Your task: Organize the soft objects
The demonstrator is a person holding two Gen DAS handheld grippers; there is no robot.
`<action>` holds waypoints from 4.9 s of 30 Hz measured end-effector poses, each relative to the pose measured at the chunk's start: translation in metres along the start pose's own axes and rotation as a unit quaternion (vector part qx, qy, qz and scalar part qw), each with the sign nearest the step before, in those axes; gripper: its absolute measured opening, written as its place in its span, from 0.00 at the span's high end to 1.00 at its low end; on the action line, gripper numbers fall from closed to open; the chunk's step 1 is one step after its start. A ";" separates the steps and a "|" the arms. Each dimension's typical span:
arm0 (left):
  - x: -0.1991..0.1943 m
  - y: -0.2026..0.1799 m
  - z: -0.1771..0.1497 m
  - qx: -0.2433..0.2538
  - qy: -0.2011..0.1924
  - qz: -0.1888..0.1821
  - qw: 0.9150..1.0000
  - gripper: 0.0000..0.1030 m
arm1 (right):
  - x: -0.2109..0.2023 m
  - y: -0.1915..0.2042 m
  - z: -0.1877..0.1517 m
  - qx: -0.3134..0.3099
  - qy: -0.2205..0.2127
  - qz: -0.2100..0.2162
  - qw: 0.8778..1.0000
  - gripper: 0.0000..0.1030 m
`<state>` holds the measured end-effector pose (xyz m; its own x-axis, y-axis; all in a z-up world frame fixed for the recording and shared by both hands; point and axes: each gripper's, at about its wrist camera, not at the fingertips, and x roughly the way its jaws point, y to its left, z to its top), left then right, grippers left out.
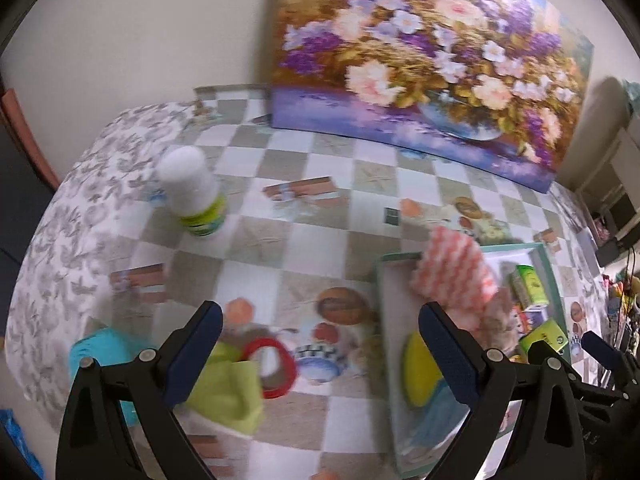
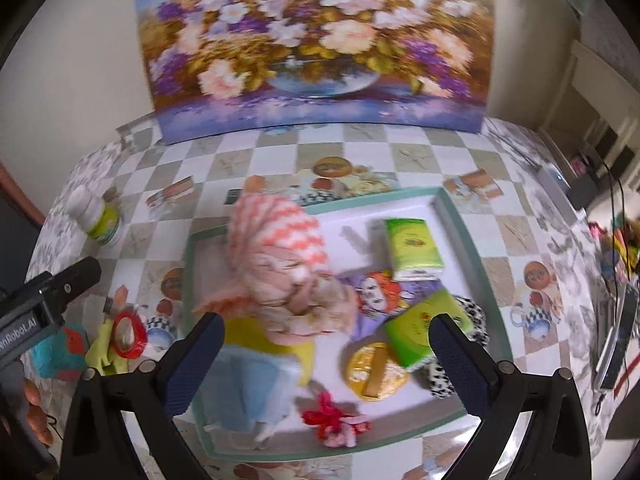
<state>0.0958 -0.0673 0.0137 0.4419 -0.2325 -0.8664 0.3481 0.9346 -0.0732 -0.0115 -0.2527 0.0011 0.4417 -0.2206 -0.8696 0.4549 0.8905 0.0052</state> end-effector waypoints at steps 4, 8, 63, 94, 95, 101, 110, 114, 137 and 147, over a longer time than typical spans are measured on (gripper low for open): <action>-0.003 0.023 0.001 -0.013 0.009 0.009 1.000 0.04 | 0.001 0.026 0.001 -0.025 0.004 0.012 1.000 0.00; -0.007 0.042 0.002 -0.024 0.010 0.018 1.000 0.04 | 0.002 0.051 0.001 -0.049 0.006 0.017 0.999 0.00; 0.064 0.099 -0.008 -0.082 0.132 0.010 0.988 0.28 | 0.098 0.188 -0.037 -0.137 0.119 0.130 0.975 0.49; 0.054 0.101 -0.003 -0.090 0.121 0.008 0.989 0.30 | 0.107 0.191 -0.032 -0.144 0.114 0.105 0.977 0.73; 0.054 0.101 -0.004 -0.088 0.122 0.008 0.989 0.30 | 0.107 0.189 -0.032 -0.144 0.114 0.102 0.978 0.73; 0.053 0.095 -0.005 -0.079 0.125 0.009 0.989 0.30 | 0.103 0.176 -0.038 -0.145 0.114 0.090 0.979 0.75; 0.055 0.084 -0.010 -0.066 0.140 -0.008 0.988 0.30 | 0.089 0.161 -0.045 -0.151 0.110 0.083 0.979 0.87; 0.054 0.080 -0.011 -0.059 0.138 -0.004 0.989 0.30 | 0.082 0.153 -0.043 -0.147 0.103 0.085 0.980 0.87; 0.055 0.045 -0.031 0.011 0.152 0.018 0.988 0.30 | 0.020 0.114 -0.025 -0.108 0.040 0.077 0.990 0.87; 0.064 0.027 -0.054 0.047 0.174 0.039 0.983 0.40 | 0.008 0.102 -0.032 -0.092 0.035 0.075 0.992 0.87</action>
<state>0.0886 -0.0426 -0.0704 0.1675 -0.0397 -0.9851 0.4070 0.9129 0.0323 0.0139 -0.1507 -0.0216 0.4370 -0.0575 -0.8976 0.2361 0.9703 0.0528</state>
